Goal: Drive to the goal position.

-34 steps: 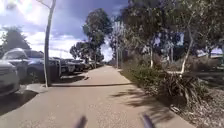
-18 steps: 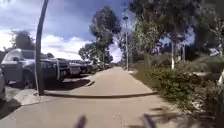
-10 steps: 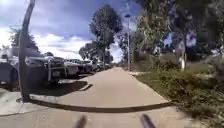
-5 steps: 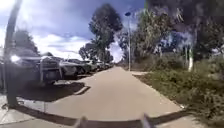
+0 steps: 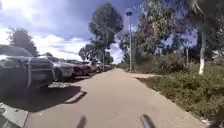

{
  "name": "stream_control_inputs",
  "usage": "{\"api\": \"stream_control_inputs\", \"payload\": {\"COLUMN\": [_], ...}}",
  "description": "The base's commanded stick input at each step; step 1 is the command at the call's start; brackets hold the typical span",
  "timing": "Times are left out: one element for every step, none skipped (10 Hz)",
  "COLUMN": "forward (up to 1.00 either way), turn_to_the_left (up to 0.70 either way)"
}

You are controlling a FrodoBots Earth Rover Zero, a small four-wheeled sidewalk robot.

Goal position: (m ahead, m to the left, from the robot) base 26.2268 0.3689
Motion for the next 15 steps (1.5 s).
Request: {"api": "stream_control_inputs", "payload": {"forward": [1.0,1.0,1.0,1.0,1.0,1.0,1.0,1.0,1.0,1.0,1.0,1.0,1.0,1.0,1.0], "turn_to_the_left": [0.0,0.0,0.0,0.0,0.0,0.0,0.0,0.0,0.0,0.0,0.0,0.0,0.0,0.0,0.0]}}
